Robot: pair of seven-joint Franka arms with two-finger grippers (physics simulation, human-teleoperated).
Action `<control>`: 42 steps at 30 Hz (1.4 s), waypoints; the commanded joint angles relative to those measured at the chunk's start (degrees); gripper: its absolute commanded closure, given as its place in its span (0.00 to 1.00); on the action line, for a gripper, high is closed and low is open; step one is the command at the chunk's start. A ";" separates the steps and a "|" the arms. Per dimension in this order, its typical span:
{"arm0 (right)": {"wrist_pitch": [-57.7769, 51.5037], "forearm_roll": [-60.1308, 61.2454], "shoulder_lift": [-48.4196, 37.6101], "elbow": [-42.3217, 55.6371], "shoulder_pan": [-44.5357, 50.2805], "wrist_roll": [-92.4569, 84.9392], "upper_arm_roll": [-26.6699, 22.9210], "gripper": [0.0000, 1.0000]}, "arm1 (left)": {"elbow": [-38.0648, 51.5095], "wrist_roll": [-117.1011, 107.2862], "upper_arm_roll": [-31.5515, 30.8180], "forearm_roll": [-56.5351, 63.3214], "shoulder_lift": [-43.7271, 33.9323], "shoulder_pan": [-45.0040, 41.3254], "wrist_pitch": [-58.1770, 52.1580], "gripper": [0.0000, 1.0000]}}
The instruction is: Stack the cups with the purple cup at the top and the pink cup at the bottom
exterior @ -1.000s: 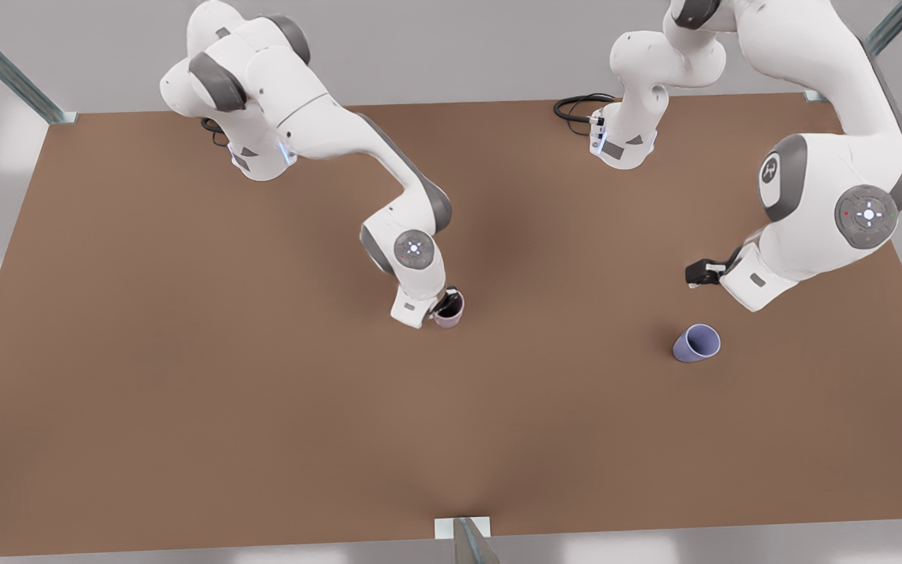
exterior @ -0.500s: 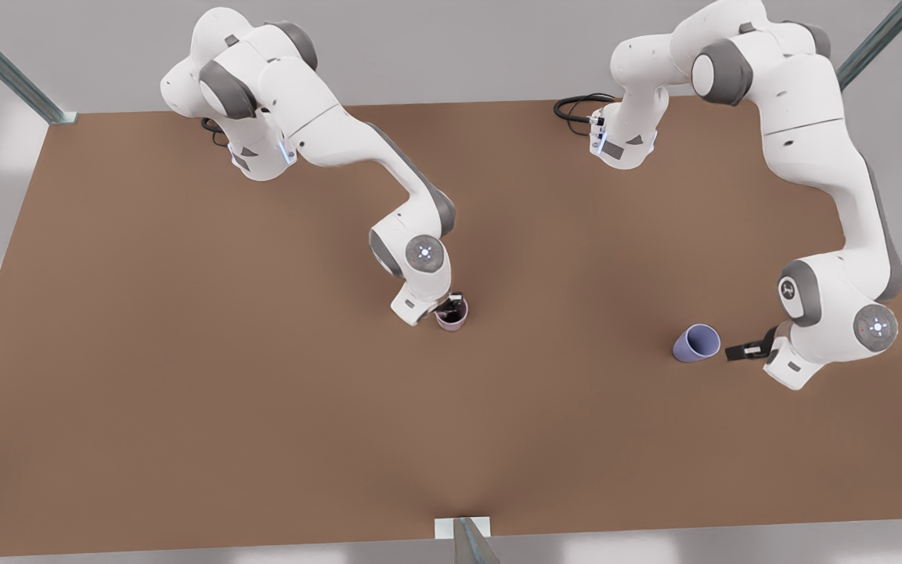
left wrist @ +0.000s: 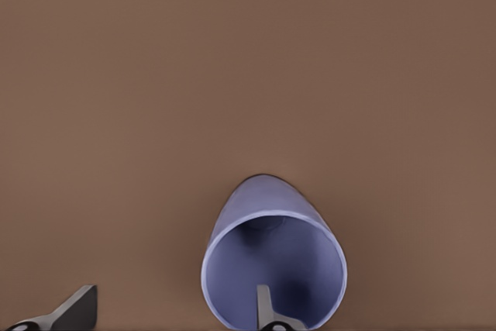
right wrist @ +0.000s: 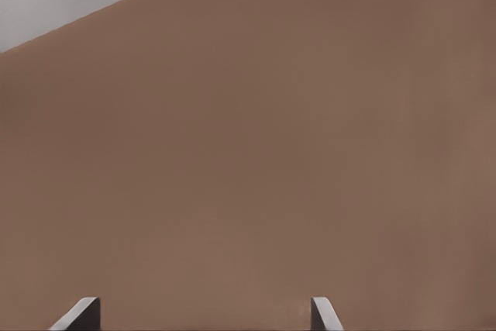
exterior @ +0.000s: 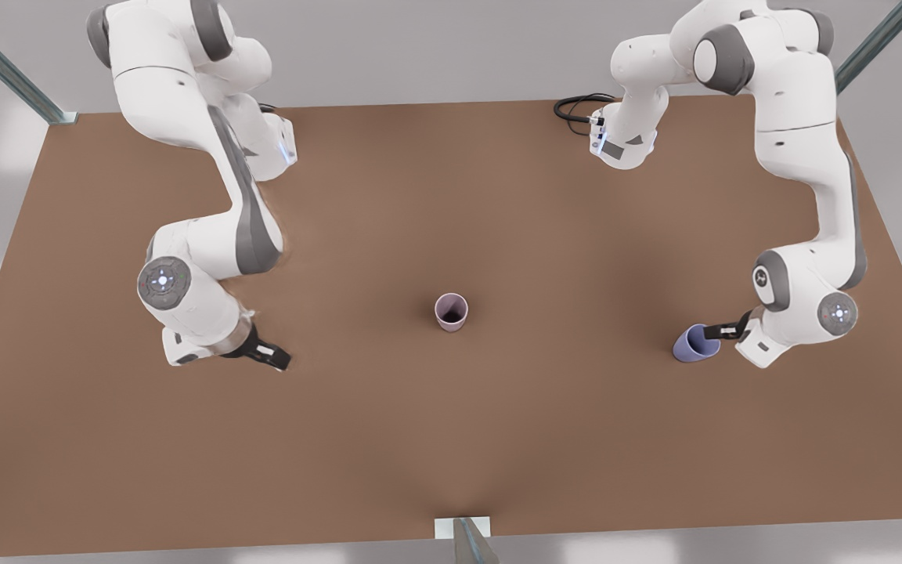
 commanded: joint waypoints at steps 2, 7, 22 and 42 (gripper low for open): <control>-5.99 -5.70 -3.70 -1.42 -3.71 -39.87 -0.07 0.00 | -1.25 3.31 0.00 0.07 0.82 0.00 4.31 0.00; -9.60 -5.79 -4.67 -0.89 -5.03 -39.16 0.10 0.00 | -3.01 2.52 -0.08 -0.19 1.79 0.00 5.63 0.35; -12.23 -3.68 5.17 10.18 -6.44 -31.69 0.11 0.00 | -2.22 1.38 -1.75 -0.72 -1.72 -2.37 1.42 0.79; -12.32 -3.68 6.93 11.67 -7.93 -32.04 0.11 0.00 | 30.04 -69.29 -4.57 -8.54 6.09 -42.63 -15.90 0.79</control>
